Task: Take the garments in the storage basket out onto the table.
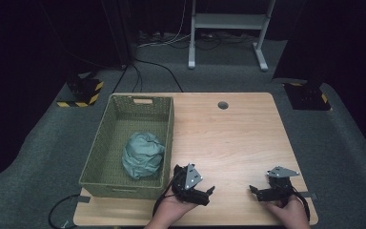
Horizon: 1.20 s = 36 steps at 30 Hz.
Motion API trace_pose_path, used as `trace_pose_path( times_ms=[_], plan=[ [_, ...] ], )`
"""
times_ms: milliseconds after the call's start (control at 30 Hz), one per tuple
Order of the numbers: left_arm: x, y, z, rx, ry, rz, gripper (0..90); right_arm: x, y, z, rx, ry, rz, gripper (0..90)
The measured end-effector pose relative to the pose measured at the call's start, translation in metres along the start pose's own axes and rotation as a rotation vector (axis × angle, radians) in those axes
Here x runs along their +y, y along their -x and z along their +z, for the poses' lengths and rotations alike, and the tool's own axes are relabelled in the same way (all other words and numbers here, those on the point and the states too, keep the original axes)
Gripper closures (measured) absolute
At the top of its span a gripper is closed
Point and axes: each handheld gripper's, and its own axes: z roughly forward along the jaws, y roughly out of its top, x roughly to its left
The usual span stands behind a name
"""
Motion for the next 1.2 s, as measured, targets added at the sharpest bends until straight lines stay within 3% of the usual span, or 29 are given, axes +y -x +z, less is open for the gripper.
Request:
trace_pose_path(
  times_ms=[767, 1200],
  plan=[
    [0.006, -0.004, -0.02, 0.0, 0.038, -0.026, 1.6, 0.0, 0.0, 0.0, 0.0, 0.0, 0.001, 0.0],
    [0.011, -0.011, -0.035, 0.028, 0.07, -0.045, 1.6, 0.0, 0.0, 0.0, 0.0, 0.0, 0.001, 0.0]
  ],
)
